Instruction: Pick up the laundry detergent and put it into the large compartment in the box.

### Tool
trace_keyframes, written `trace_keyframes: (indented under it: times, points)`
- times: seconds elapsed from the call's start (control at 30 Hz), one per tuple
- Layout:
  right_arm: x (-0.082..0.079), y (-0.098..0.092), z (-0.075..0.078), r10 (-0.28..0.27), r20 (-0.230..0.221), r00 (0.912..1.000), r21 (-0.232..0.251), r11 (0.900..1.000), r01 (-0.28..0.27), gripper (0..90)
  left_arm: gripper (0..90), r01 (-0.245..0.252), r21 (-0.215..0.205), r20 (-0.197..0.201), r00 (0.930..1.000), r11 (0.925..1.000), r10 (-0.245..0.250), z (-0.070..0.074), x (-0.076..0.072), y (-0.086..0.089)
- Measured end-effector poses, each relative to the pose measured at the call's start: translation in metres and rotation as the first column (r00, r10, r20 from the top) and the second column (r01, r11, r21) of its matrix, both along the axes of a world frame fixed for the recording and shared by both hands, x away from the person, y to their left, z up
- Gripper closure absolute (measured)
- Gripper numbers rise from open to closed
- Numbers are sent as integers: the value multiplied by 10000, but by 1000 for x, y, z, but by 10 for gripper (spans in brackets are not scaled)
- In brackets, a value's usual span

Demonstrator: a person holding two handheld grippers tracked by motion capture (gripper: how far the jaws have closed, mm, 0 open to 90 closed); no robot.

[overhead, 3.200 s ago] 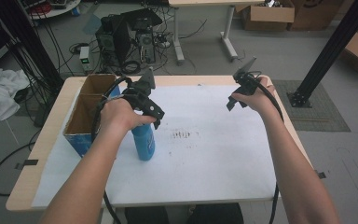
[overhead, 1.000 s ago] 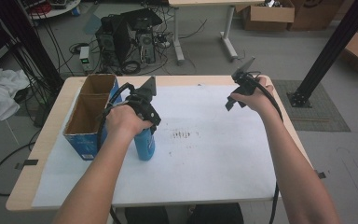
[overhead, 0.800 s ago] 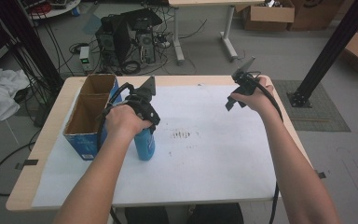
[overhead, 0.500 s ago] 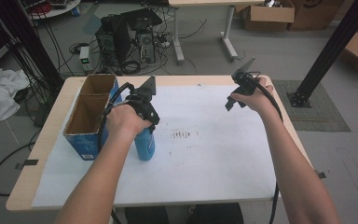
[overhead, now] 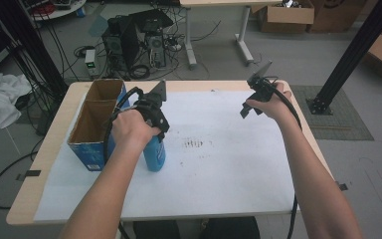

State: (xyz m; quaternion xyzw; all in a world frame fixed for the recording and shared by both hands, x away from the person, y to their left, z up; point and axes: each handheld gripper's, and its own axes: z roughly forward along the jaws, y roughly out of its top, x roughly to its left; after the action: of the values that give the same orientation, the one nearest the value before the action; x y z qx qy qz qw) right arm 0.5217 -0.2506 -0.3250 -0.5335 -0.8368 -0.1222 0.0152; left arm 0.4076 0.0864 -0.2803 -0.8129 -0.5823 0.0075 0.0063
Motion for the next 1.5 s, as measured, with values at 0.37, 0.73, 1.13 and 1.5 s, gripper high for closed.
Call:
trace_keyframes:
  times: [0.37, 0.73, 1.13, 1.5]
  points:
    - [-1, -1, 2, -29, 23, 10000, 19, 10000, 29, 230, 366, 520, 298, -213, 9985, 9982, -514, 1, -2, -5]
    - [-2, -4, 4, -135, 83, 9999, 89, 9999, 135, 235, 369, 837, 110, -377, 9958, 9964, -832, 26, -3, -8]
    - [-3, -5, 7, -186, 146, 9997, 103, 9998, 185, 240, 370, 511, -118, 172, 9986, 9986, -509, 103, -6, 11]
    - [-3, -3, 9, -173, 200, 9997, 141, 9998, 170, 242, 371, -18, -26, 623, 9981, 10000, 20, 158, -6, 36]
